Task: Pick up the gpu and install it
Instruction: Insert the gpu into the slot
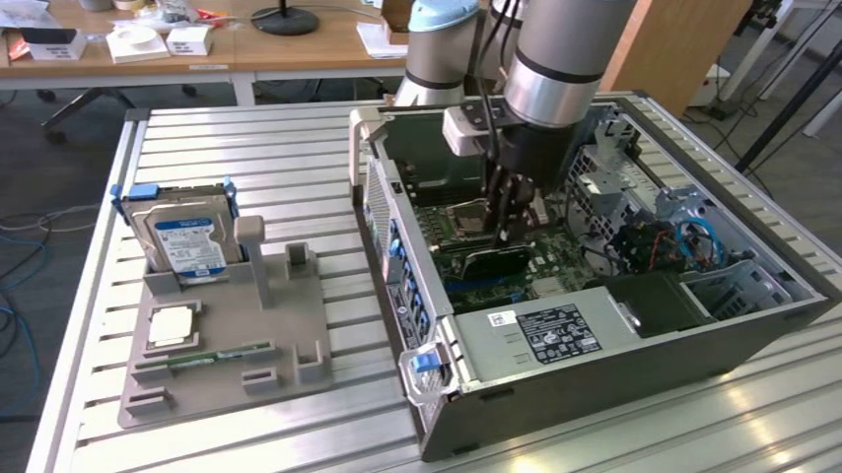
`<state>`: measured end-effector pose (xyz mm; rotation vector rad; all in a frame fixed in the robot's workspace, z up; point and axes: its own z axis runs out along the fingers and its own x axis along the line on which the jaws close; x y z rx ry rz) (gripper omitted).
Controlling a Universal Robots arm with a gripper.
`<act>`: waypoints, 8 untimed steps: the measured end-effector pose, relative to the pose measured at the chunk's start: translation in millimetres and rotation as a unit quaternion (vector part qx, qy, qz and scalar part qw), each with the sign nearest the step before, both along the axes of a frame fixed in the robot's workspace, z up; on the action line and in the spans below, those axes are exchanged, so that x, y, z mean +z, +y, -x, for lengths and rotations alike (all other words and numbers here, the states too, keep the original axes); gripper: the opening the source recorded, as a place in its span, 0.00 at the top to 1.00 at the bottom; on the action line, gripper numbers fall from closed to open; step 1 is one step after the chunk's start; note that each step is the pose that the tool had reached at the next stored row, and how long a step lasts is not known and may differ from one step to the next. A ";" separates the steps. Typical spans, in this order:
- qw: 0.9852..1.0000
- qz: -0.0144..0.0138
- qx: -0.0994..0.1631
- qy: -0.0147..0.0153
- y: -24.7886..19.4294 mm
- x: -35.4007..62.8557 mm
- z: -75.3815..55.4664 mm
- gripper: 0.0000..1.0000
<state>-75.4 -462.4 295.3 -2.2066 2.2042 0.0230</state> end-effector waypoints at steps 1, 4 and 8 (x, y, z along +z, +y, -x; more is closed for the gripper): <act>1.000 0.000 0.000 0.000 0.0 2.2 0.0 0.67; 1.000 0.000 0.000 0.000 0.0 8.4 -0.1 0.67; 1.000 0.000 0.000 0.000 0.0 16.3 -0.1 0.67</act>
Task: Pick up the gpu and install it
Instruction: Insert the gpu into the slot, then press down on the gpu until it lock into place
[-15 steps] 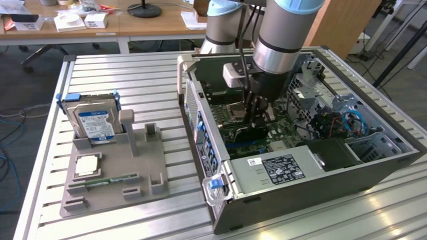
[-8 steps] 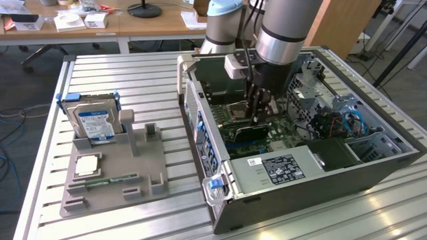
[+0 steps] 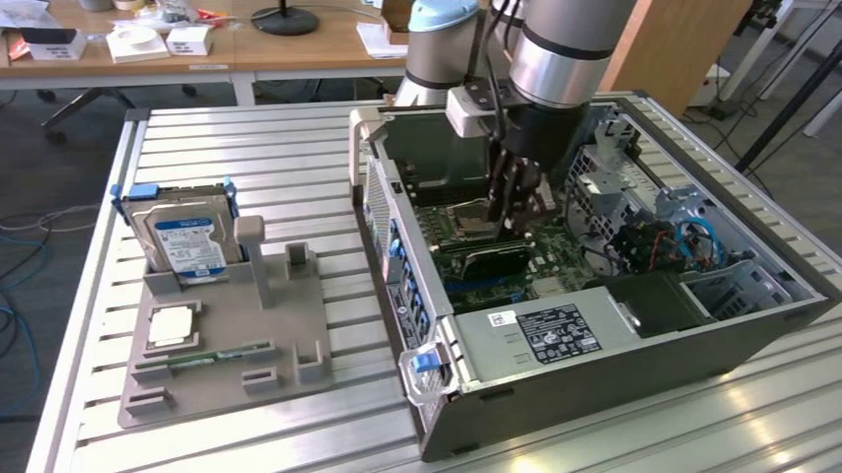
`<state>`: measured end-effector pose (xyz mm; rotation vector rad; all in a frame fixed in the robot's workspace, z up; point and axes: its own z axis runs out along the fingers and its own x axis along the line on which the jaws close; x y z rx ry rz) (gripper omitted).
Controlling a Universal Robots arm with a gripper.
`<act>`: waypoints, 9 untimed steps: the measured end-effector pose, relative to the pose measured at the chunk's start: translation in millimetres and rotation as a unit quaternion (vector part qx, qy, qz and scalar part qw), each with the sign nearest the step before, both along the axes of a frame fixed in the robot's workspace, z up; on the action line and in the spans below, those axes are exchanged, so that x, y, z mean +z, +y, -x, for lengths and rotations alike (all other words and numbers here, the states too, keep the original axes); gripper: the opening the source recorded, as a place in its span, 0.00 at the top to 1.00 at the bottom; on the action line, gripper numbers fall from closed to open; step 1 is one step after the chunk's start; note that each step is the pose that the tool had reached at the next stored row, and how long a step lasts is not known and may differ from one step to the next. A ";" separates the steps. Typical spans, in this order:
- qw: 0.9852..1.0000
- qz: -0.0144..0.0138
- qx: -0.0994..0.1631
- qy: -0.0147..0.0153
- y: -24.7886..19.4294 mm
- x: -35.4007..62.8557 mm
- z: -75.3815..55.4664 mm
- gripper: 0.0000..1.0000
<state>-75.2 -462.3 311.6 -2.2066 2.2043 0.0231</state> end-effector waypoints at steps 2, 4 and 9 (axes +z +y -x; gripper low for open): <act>1.000 0.000 0.000 0.000 0.0 3.4 0.0 0.67; 1.000 0.000 0.000 0.000 0.0 5.4 0.0 0.67; 1.000 0.000 0.000 0.000 0.0 5.5 0.0 0.67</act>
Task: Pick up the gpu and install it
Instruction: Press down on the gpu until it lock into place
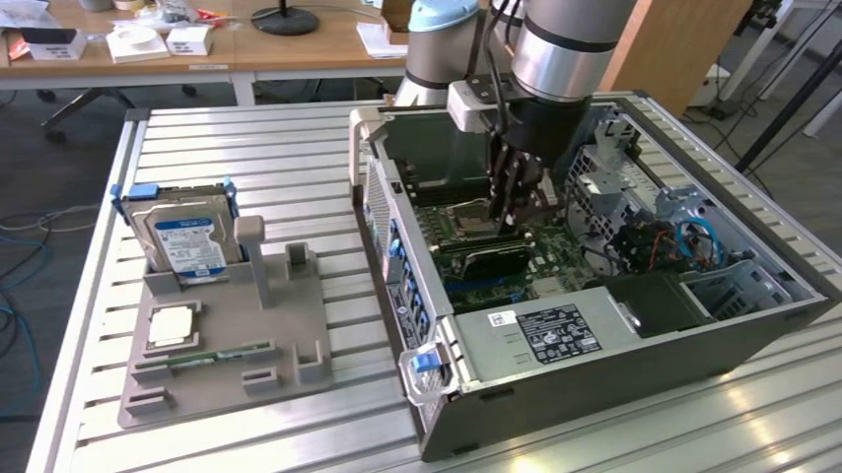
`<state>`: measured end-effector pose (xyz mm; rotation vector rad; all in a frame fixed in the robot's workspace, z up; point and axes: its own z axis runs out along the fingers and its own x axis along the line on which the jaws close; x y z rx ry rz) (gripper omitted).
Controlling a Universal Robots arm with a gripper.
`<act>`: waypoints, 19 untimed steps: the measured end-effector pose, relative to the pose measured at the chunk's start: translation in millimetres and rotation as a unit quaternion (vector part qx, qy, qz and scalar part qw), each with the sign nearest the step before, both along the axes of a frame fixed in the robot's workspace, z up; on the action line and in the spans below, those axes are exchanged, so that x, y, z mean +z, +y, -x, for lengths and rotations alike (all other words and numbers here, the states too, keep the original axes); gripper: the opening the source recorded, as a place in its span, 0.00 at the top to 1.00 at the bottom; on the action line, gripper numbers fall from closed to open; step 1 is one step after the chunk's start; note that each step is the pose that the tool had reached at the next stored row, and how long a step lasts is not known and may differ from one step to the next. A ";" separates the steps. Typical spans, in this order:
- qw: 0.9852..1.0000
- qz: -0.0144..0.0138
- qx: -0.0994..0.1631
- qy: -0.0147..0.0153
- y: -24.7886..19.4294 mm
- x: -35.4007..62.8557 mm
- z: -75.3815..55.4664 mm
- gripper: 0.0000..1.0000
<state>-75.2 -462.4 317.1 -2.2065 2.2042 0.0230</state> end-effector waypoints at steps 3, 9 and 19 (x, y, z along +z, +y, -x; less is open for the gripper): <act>1.000 0.000 0.000 0.000 0.0 0.0 0.0 0.67; 1.000 0.000 0.000 0.000 0.0 0.0 0.0 0.68; 1.000 0.000 0.000 0.000 0.0 0.0 0.0 0.90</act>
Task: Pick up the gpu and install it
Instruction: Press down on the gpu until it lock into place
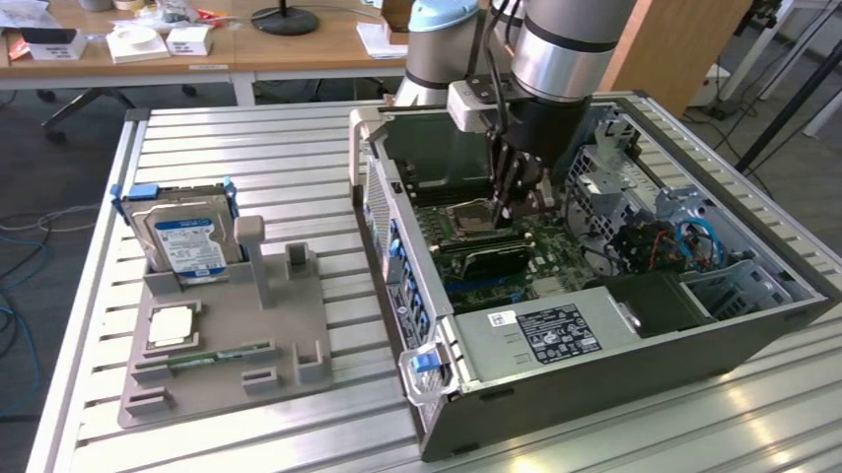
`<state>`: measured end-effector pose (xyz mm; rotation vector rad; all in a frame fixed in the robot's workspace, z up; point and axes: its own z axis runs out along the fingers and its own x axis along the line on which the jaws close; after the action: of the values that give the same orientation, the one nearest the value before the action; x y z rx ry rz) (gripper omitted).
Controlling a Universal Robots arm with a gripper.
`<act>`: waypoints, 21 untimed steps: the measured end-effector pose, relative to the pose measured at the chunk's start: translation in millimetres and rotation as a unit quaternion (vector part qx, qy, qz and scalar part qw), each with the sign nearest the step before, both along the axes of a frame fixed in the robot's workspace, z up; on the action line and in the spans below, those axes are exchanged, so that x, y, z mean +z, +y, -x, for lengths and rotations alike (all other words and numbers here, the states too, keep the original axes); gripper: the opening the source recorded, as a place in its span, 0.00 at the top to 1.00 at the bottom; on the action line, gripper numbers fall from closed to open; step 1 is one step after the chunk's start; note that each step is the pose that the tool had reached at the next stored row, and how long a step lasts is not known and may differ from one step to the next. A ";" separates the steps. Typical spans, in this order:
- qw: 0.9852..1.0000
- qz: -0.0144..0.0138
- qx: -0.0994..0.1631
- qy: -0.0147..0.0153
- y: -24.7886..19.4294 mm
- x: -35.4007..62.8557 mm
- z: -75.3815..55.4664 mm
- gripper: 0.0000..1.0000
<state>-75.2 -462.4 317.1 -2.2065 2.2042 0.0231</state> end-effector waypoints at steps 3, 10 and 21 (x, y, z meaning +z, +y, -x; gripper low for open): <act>1.000 0.000 0.000 0.000 0.0 0.0 0.0 0.90; 1.000 -0.001 0.000 0.000 0.0 -10.2 0.0 0.90; 1.000 -0.001 0.000 0.000 0.0 -18.4 0.0 0.90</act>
<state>-75.2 -462.4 298.7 -2.2054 2.2030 0.0254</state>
